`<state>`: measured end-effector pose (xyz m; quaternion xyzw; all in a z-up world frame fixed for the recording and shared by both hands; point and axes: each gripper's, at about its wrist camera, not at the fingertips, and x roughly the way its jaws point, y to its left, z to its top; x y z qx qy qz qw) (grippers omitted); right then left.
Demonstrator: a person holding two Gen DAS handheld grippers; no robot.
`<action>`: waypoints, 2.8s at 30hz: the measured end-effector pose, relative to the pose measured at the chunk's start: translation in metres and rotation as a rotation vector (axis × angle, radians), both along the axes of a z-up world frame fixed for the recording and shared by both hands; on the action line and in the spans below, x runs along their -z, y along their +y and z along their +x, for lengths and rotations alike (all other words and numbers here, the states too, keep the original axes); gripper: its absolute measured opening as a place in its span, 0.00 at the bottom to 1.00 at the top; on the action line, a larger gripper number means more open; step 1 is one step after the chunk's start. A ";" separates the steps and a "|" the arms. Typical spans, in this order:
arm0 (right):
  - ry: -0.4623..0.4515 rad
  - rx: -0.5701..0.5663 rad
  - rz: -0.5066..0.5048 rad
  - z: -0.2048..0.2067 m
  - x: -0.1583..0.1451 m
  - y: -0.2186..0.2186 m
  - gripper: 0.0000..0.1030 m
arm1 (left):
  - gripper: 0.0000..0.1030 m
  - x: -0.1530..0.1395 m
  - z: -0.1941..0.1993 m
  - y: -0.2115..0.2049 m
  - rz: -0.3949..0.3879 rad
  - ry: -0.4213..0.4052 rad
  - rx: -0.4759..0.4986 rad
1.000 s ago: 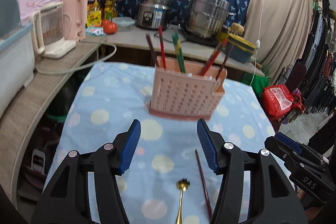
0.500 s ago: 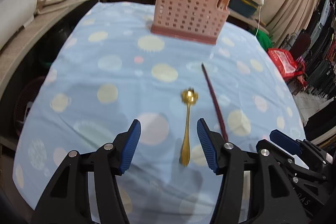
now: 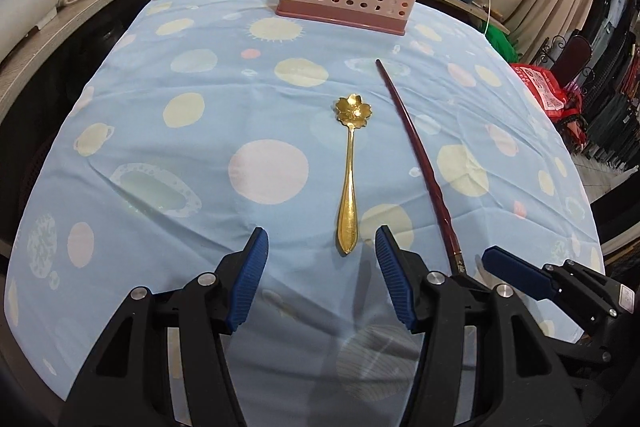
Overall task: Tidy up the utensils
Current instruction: 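Move both open grippers down to the gold spoon and dark red chopstick, then grasp the dark red chopstick with the right gripper while the left grasps the gold spoon, then lift the spoon and chopstick and carry them over the pink basket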
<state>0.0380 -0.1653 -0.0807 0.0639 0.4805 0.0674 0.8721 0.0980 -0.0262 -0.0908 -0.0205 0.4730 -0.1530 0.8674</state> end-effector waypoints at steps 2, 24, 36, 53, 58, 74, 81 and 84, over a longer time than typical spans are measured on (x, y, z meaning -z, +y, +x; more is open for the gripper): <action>0.007 -0.003 -0.004 0.001 0.003 0.001 0.29 | 0.51 0.001 0.000 -0.001 0.006 -0.006 0.001; 0.000 0.025 -0.012 -0.002 0.007 -0.010 0.07 | 0.10 0.000 -0.004 -0.013 -0.001 -0.024 0.079; -0.072 0.066 0.038 -0.012 -0.026 -0.029 0.07 | 0.10 -0.036 -0.010 -0.008 -0.057 -0.072 0.076; -0.286 0.105 0.114 -0.003 -0.111 -0.050 0.07 | 0.01 -0.096 0.015 0.004 -0.117 -0.156 0.041; -0.330 0.110 0.129 0.002 -0.130 -0.055 0.07 | 0.00 -0.108 0.020 0.004 -0.111 -0.173 0.038; -0.474 0.136 0.096 0.054 -0.204 -0.076 0.07 | 0.01 -0.186 0.063 0.007 -0.112 -0.321 0.021; -0.562 0.159 0.105 0.104 -0.249 -0.091 0.07 | 0.01 -0.235 0.104 0.003 -0.113 -0.423 0.017; -0.609 0.171 0.110 0.129 -0.273 -0.096 0.07 | 0.01 -0.257 0.127 -0.003 -0.108 -0.467 0.015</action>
